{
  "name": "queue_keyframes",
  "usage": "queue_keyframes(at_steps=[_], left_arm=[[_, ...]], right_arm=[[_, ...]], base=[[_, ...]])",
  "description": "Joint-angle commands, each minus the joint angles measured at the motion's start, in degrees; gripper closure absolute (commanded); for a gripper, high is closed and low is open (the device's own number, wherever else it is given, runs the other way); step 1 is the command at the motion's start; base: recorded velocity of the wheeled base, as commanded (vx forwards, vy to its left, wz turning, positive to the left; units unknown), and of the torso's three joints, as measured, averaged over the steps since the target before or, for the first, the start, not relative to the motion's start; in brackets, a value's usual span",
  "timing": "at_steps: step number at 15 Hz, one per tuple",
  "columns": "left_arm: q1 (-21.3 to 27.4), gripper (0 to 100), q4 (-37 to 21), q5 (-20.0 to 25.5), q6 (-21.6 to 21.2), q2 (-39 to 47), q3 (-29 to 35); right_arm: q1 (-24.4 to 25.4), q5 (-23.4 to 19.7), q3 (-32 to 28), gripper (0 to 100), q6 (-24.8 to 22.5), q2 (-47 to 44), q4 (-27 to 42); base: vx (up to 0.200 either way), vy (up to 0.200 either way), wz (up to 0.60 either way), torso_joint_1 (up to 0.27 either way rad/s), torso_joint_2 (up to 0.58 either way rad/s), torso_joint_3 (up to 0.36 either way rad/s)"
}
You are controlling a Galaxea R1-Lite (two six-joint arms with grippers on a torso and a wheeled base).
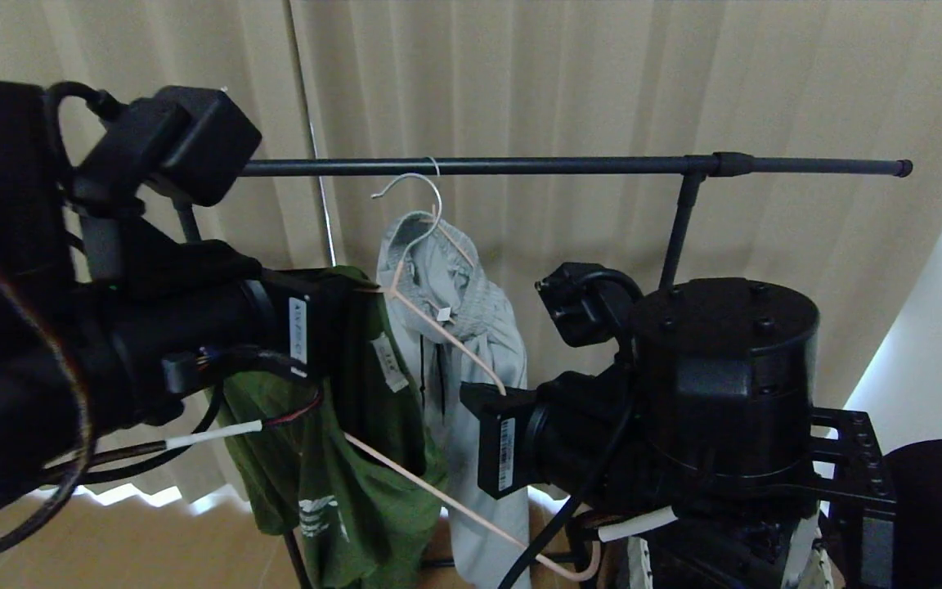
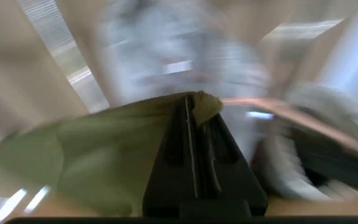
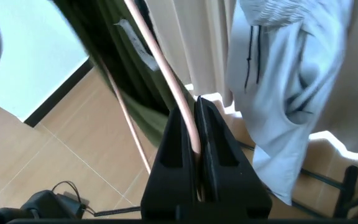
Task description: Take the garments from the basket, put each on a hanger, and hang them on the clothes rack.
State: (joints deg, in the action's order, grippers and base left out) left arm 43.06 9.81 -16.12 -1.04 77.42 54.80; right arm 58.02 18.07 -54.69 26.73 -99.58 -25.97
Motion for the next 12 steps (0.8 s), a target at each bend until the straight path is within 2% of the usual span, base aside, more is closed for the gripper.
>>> queue_keyframes(at_steps=[1,2,7,8,11,12], left_arm=[[0.19,100,0.03,7.68,-2.22,-6.76,-2.85],[0.19,100,0.12,9.79,-2.3,-7.46,-4.26],[0.01,100,0.65,9.96,-3.27,-9.13,-7.86],[-0.08,0,0.65,9.88,-3.53,-9.4,-8.21],[0.19,0,0.82,10.32,-8.46,-11.68,-10.32],[0.1,0,1.7,10.23,-11.36,-12.12,-11.38]], right_arm=[[-0.01,0.13,-0.68,100,-0.02,-0.52,0.13],[-0.01,0.13,-0.86,100,-0.1,-0.52,0.13],[-0.45,0.39,-1.12,100,-0.54,0.71,0.3],[-0.8,0.39,-1.21,100,-0.72,1.24,0.39],[-2.82,0.83,0.63,100,-5.46,2.82,0.21],[-3.96,0.92,0.63,100,-7.22,3.7,0.13]], base=[[0.0,0.0,0.0,0.0,0.0,0.0],[0.0,0.0,0.0,0.0,0.0,0.0],[0.0,0.0,0.0,0.0,0.0,0.0],[0.0,0.0,0.0,0.0,0.0,0.0],[0.0,0.0,0.0,0.0,0.0,0.0],[0.0,0.0,0.0,0.0,0.0,0.0]])
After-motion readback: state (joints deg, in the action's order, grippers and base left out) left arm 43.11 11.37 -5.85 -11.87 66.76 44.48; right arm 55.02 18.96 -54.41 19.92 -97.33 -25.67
